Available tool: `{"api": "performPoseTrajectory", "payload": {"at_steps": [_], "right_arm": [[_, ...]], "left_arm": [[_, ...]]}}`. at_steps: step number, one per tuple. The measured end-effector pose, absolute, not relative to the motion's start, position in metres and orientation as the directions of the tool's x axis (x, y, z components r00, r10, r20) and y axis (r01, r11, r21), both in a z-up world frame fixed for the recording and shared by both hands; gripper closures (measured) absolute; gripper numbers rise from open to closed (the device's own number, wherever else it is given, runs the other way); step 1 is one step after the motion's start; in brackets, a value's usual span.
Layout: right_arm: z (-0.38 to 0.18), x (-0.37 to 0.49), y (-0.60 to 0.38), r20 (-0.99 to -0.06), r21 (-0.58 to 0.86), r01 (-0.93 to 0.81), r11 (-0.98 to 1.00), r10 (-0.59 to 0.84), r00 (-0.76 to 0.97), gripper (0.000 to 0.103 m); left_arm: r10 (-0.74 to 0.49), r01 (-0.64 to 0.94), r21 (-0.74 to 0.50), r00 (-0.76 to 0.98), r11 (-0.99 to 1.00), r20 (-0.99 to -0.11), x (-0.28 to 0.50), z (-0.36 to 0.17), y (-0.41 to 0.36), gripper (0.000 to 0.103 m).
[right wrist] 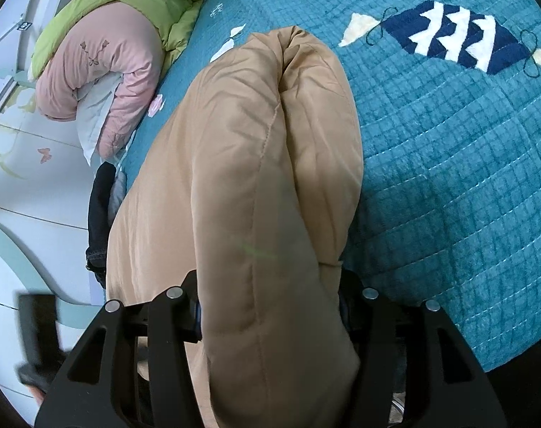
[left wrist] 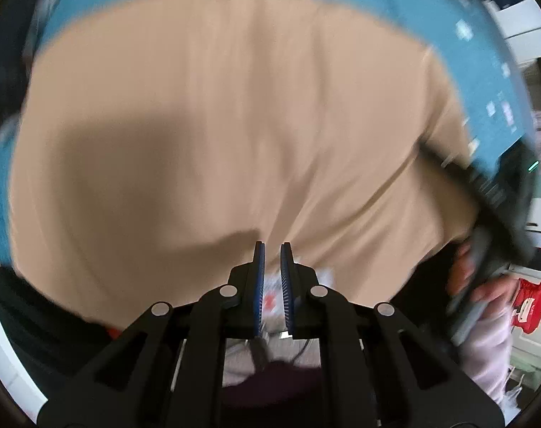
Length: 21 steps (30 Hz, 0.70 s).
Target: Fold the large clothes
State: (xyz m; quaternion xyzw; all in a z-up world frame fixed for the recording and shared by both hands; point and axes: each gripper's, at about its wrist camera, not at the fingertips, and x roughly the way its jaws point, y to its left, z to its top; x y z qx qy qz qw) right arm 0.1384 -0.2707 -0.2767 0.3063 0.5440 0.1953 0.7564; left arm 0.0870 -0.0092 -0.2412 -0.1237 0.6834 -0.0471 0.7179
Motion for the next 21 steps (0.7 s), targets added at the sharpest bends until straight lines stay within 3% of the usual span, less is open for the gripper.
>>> {"api": "performPoseTrajectory", "payload": {"at_steps": [5,9,11,13,18,21], "right_arm": [[-0.278,0.14,-0.273,-0.69,0.693,0.044,0.72,0.644,0.329,0.051],[-0.284,0.144,-0.283,-0.599,0.789,0.092,0.607,0.73,0.33,0.028],[-0.284,0.146,-0.283,-0.602,0.79,0.115,0.602,0.728,0.328,0.027],[-0.28,0.145,-0.278,-0.638,0.758,0.121,0.641,0.691,0.339,0.031],[-0.248,0.133,-0.263,-0.698,0.67,0.085,0.737,0.588,0.409,0.064],[-0.224,0.128,-0.254,-0.664,0.688,0.056,0.724,0.596,0.452,0.07]], "left_arm": [[-0.21,-0.089,-0.228,0.173,0.97,-0.962,0.133,-0.226,-0.017,0.092],[-0.175,-0.155,-0.196,0.14,0.968,-0.975,0.157,-0.288,-0.002,0.093],[-0.172,-0.145,-0.197,0.173,0.97,-0.97,0.158,-0.282,-0.001,0.093],[-0.168,-0.143,-0.193,0.171,0.971,-0.971,0.156,-0.281,-0.003,0.093],[-0.17,-0.143,-0.198,0.191,0.97,-0.967,0.15,-0.279,-0.004,0.093],[-0.15,-0.135,-0.179,0.203,0.974,-0.968,0.152,-0.28,-0.007,0.093]]}}
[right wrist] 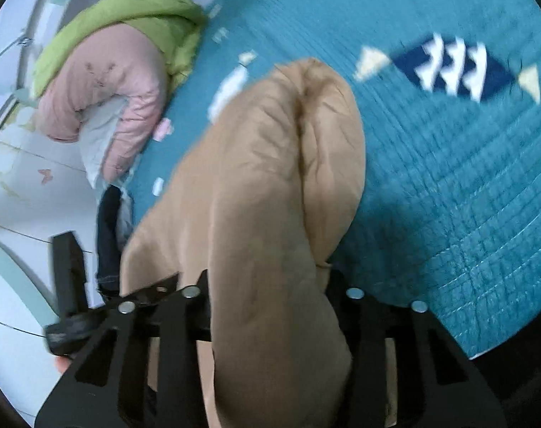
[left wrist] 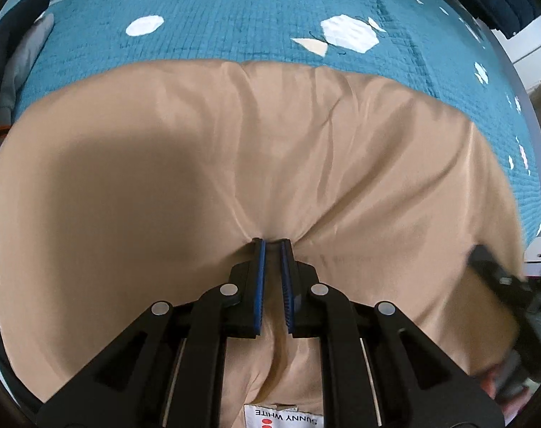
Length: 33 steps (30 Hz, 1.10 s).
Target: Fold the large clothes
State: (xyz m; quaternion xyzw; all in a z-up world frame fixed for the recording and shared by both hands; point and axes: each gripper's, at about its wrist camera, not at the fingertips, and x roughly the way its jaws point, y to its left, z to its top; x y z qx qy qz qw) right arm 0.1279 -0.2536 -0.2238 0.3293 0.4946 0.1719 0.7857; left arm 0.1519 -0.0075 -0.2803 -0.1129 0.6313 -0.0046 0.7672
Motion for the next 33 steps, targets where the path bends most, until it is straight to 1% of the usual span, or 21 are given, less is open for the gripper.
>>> {"api": "performPoseTrajectory", "payload": {"at_steps": [4,6,11,14,15,17,19,20,21,24,27,29,33], "right_arm": [[-0.182,0.122,-0.231,-0.599,0.718,-0.037,0.695,0.644,0.477,0.071],[-0.165,0.12,-0.215,-0.589,0.708,-0.094,0.7,0.659,0.468,0.071],[-0.137,0.118,-0.163,-0.616,0.641,-0.212,0.738,0.658,0.433,0.071],[-0.13,0.116,-0.148,-0.623,0.621,-0.244,0.745,0.658,0.422,0.071],[-0.124,0.113,-0.143,-0.622,0.612,-0.262,0.746,0.659,0.423,0.071],[-0.114,0.111,-0.131,-0.633,0.585,-0.293,0.756,0.651,0.418,0.071],[-0.107,0.108,-0.115,-0.657,0.55,-0.315,0.774,0.633,0.41,0.071],[-0.105,0.108,-0.107,-0.665,0.536,-0.327,0.778,0.628,0.404,0.071],[-0.102,0.107,-0.093,-0.676,0.513,-0.351,0.783,0.621,0.396,0.071],[-0.103,0.101,-0.056,-0.708,0.455,-0.424,0.783,0.607,0.361,0.071],[-0.114,0.099,-0.021,-0.731,0.45,-0.463,0.763,0.613,0.3,0.071],[-0.126,0.1,0.005,-0.757,0.442,-0.486,0.754,0.605,0.249,0.071],[-0.152,0.102,0.047,-0.807,0.392,-0.512,0.764,0.553,0.207,0.071]], "left_arm": [[-0.124,-0.123,-0.154,0.22,0.98,-0.968,0.148,-0.275,-0.005,0.093],[-0.115,-0.118,-0.145,0.226,0.982,-0.967,0.149,-0.276,-0.007,0.093],[-0.137,-0.11,-0.166,0.232,0.98,-0.963,0.151,-0.278,-0.003,0.093],[-0.141,-0.091,-0.163,0.209,0.982,-0.968,0.147,-0.269,0.0,0.093],[-0.151,-0.098,-0.173,0.201,0.98,-0.968,0.144,-0.262,0.004,0.093],[-0.19,-0.082,-0.215,0.24,0.973,-0.952,0.132,-0.24,0.015,0.092],[-0.164,-0.048,-0.185,0.294,0.982,-0.942,0.12,-0.218,0.026,0.091],[-0.13,-0.046,-0.151,0.307,0.988,-0.943,0.113,-0.209,0.034,0.091],[-0.117,-0.055,-0.142,0.319,0.988,-0.94,0.108,-0.202,0.044,0.091],[-0.101,-0.083,-0.138,0.35,0.987,-0.931,0.093,-0.189,0.069,0.091],[-0.053,-0.107,-0.098,0.362,0.989,-0.931,0.076,-0.185,0.094,0.091],[-0.048,-0.147,-0.106,0.351,0.983,-0.935,0.064,-0.187,0.11,0.091],[-0.056,-0.23,-0.136,0.326,0.964,-0.944,0.037,-0.201,0.145,0.09]]}}
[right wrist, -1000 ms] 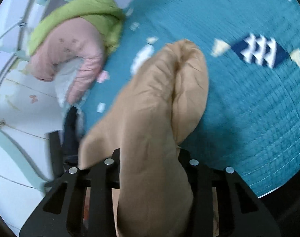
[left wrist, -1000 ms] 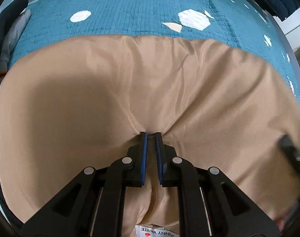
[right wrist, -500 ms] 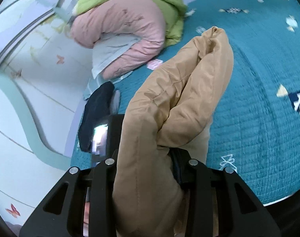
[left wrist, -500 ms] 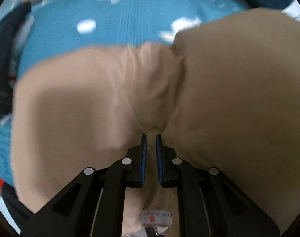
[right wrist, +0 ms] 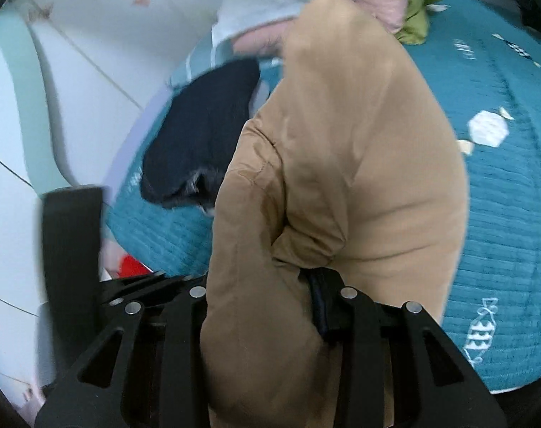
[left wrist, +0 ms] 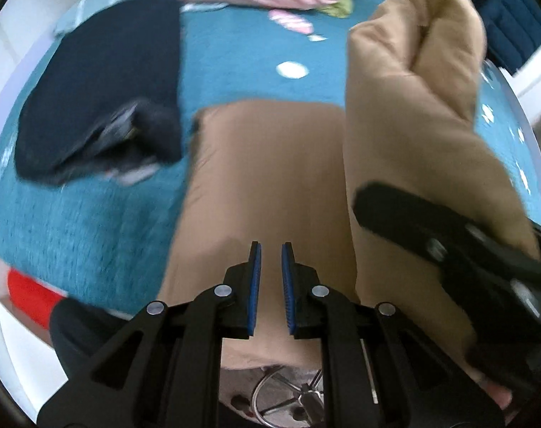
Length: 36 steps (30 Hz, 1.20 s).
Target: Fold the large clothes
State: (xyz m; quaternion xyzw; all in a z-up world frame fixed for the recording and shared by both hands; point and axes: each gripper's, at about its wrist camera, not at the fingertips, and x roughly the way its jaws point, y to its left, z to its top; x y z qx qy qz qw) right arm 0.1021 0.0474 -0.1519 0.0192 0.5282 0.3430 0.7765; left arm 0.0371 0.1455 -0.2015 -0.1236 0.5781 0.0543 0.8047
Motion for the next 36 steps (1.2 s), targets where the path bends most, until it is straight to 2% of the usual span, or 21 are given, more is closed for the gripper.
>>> {"api": "performPoseTrajectory", "payload": {"at_steps": [3,5,7,9,10,12,15,19,23,28,32,34,36], "right_arm": [[-0.172,0.104,0.067,-0.831,0.384,-0.509,0.77,0.529,0.172,0.07],[-0.186,0.105,0.083,-0.844,0.393,-0.507,0.767,0.52,0.132,0.065],[-0.195,0.104,0.091,-0.83,0.449,-0.487,0.749,0.551,0.083,0.054],[-0.204,0.102,0.099,-0.803,0.528,-0.449,0.721,0.596,0.012,0.041],[-0.208,0.101,0.105,-0.794,0.554,-0.445,0.704,0.608,-0.026,0.04],[-0.212,0.103,0.112,-0.772,0.597,-0.426,0.68,0.632,-0.073,0.04],[-0.218,0.103,0.11,-0.669,0.731,-0.336,0.594,0.722,-0.178,0.04],[-0.225,0.105,0.106,-0.63,0.771,-0.288,0.568,0.747,-0.214,0.04],[-0.236,0.107,0.101,-0.525,0.851,-0.145,0.505,0.809,-0.266,0.038],[-0.241,0.102,0.12,-0.44,0.897,-0.129,0.423,0.823,-0.359,0.038],[-0.221,0.108,0.108,-0.509,0.86,-0.204,0.468,0.817,-0.27,0.038],[-0.195,0.111,0.089,-0.566,0.811,-0.29,0.508,0.805,-0.176,0.038],[-0.168,0.11,0.067,-0.579,0.775,-0.36,0.519,0.812,-0.076,0.04]], "left_arm": [[-0.052,-0.285,-0.142,0.299,0.948,-0.953,0.022,-0.212,0.166,0.09],[-0.062,-0.319,-0.158,0.289,0.934,-0.955,0.009,-0.217,0.18,0.09],[-0.061,-0.344,-0.161,0.284,0.925,-0.957,-0.001,-0.221,0.191,0.089],[-0.053,-0.378,-0.159,0.276,0.912,-0.96,-0.009,-0.225,0.203,0.083],[-0.044,-0.402,-0.154,0.269,0.903,-0.962,-0.014,-0.227,0.21,0.083],[-0.023,-0.437,-0.137,0.255,0.889,-0.967,-0.022,-0.228,0.22,0.083],[-0.029,-0.469,-0.159,0.272,0.869,-0.962,-0.032,-0.223,0.231,0.083],[-0.009,-0.486,-0.164,0.305,0.858,-0.952,-0.042,-0.208,0.243,0.083],[-0.02,-0.452,-0.192,0.358,0.871,-0.934,-0.048,-0.184,0.233,0.083],[-0.069,-0.378,-0.231,0.396,0.897,-0.916,-0.052,-0.166,0.211,0.081],[-0.104,-0.371,-0.261,0.393,0.891,-0.914,-0.054,-0.172,0.201,0.081],[-0.139,-0.344,-0.288,0.398,0.894,-0.907,-0.051,-0.171,0.194,0.081],[-0.146,-0.316,-0.286,0.4,0.905,-0.905,-0.041,-0.172,0.187,0.081]]}}
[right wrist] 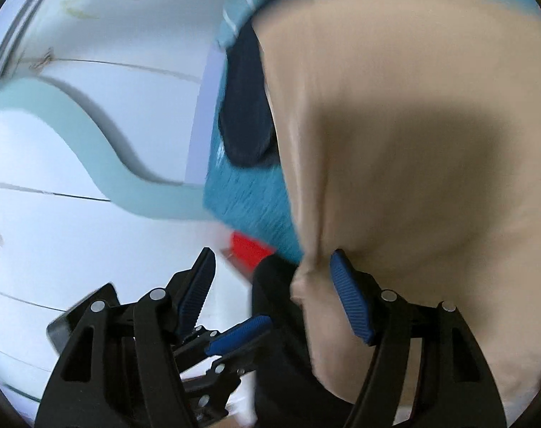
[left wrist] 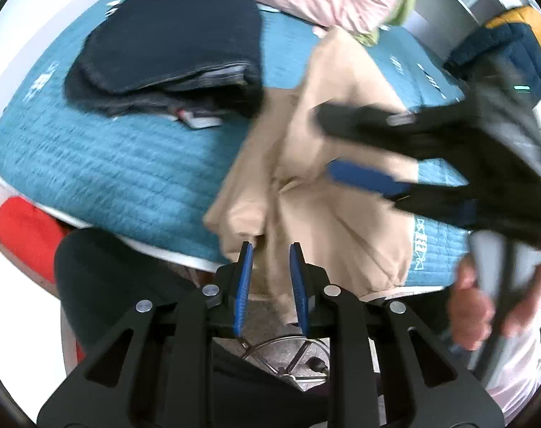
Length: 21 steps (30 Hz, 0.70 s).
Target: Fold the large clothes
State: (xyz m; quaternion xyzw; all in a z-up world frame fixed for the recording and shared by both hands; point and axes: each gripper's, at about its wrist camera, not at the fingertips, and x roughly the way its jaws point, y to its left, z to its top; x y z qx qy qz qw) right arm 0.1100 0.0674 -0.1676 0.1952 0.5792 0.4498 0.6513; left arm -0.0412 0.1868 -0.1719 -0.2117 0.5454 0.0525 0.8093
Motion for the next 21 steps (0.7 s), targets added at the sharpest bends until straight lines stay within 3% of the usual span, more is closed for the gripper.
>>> {"api": "performPoseTrajectory", "payload": {"at_steps": [2,6,10,14,18,21], "right_arm": [[-0.145,0.109,0.044,-0.589,0.728,-0.406,0.552,0.807,0.04,0.041],[-0.14,0.097,0.002,-0.753,0.52,-0.409,0.75,0.628,0.194,0.073],[-0.185,0.083,-0.001,-0.827,0.483,-0.334,0.81,0.547,0.13,0.077],[-0.237,0.081,-0.001,-0.866,0.482,-0.283,0.829,0.501,-0.007,0.077],[-0.302,0.088,0.038,-0.898,0.435,-0.319,0.842,0.43,-0.088,0.082],[-0.301,0.092,0.051,-0.907,0.417,-0.336,0.845,0.41,-0.094,0.083]], "left_arm": [[-0.175,-0.277,-0.307,0.414,0.911,-0.893,-0.033,-0.167,0.176,0.081],[-0.22,-0.21,-0.329,0.416,0.921,-0.883,-0.014,-0.168,0.157,0.081],[-0.188,-0.257,-0.283,0.339,0.924,-0.922,-0.01,-0.201,0.158,0.081],[-0.145,-0.323,-0.223,0.251,0.92,-0.957,-0.01,-0.246,0.17,0.095],[-0.116,-0.398,-0.19,0.203,0.898,-0.972,-0.001,-0.281,0.191,0.1],[-0.132,-0.432,-0.213,0.211,0.876,-0.969,-0.002,-0.289,0.199,0.1]]}}
